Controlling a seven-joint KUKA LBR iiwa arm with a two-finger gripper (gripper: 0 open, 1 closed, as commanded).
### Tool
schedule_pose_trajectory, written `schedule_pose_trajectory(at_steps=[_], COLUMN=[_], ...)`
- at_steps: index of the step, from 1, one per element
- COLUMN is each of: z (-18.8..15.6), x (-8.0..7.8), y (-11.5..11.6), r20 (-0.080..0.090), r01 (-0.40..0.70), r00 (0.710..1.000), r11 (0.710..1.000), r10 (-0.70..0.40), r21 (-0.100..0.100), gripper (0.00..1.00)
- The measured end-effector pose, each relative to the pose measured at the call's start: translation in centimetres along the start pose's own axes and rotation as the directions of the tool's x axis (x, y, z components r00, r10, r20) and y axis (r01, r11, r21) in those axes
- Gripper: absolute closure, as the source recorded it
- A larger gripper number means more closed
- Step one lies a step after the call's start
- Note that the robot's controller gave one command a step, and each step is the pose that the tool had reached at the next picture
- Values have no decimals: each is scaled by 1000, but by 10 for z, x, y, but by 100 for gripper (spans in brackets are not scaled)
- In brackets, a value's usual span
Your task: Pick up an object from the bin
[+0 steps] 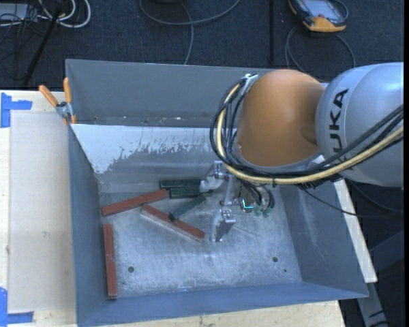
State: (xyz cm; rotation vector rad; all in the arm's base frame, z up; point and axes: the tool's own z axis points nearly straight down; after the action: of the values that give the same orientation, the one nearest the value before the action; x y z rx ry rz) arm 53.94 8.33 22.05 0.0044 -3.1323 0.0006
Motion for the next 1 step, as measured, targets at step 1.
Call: schedule_pose_trajectory(at_steps=[1], z=[-4], x=[-1], y=[0], r20=[8], r01=[-2], r00=[1000], r11=[1000], r10=[2], r21=[-1], gripper=[0])
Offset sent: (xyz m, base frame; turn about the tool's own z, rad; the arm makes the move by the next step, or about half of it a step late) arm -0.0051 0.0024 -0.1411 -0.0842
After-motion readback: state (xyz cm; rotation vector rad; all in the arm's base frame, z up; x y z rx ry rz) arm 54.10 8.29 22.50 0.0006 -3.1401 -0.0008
